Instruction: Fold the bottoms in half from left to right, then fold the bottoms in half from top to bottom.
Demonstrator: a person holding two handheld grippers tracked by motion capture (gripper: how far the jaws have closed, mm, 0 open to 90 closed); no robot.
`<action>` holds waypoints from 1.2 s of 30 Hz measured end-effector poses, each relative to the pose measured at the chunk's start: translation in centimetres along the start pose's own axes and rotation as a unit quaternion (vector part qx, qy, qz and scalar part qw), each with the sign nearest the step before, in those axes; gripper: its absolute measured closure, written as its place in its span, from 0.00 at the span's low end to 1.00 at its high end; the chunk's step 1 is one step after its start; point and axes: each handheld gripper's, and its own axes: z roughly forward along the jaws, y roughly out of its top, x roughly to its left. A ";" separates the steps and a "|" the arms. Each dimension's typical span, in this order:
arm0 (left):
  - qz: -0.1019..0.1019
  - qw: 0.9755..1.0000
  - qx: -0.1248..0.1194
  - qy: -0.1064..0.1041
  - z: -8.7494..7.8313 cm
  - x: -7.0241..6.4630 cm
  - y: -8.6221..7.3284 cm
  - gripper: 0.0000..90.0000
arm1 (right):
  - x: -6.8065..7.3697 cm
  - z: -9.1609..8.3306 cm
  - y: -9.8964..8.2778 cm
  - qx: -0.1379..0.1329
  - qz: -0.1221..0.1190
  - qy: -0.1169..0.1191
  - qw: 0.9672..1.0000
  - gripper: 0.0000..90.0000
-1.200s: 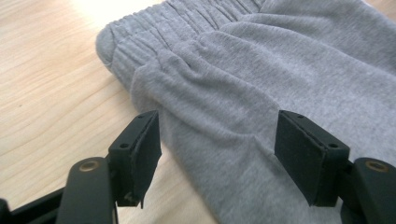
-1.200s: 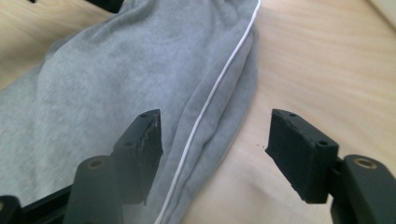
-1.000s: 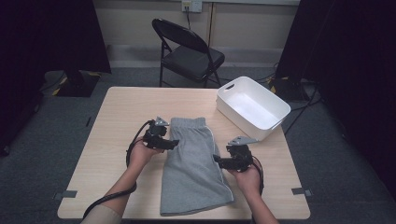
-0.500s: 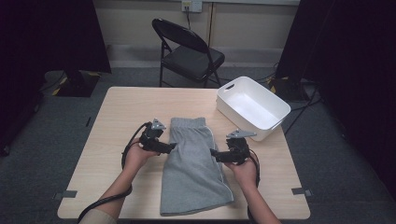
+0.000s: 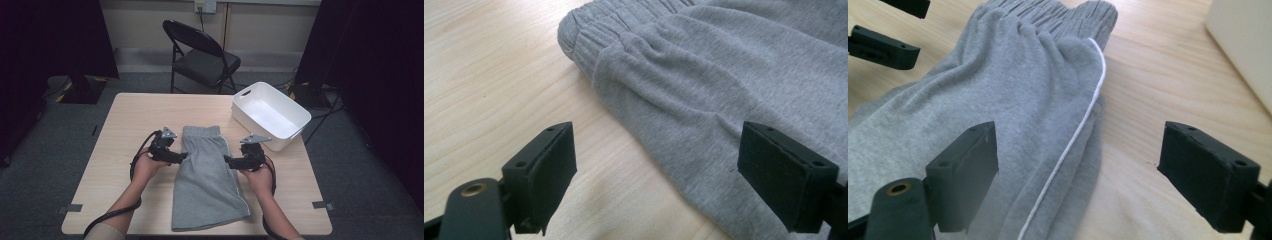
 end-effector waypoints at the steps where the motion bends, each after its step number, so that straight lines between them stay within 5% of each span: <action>1: -0.001 1.000 0.001 -0.001 0.0 0.0 0.0 0.17 | 0.0 0.0 0.1 -0.001 -0.003 0.001 1.000 0.16; 23: -0.017 1.000 0.005 0.007 0.9 1.0 0.3 0.17 | -0.7 2.6 1.9 -0.002 0.003 0.012 1.000 0.18; 30: -0.037 0.999 0.004 0.007 2.2 1.1 0.3 0.17 | -1.0 3.5 1.9 0.003 0.007 0.006 1.000 0.19; 34: -0.020 1.000 0.007 0.008 2.7 0.9 0.1 0.17 | -1.1 3.9 1.6 0.006 0.012 0.006 1.000 0.23; 36: -0.028 1.000 0.007 0.012 2.9 1.0 0.0 0.17 | -1.1 4.2 1.6 0.008 0.006 0.007 1.000 0.26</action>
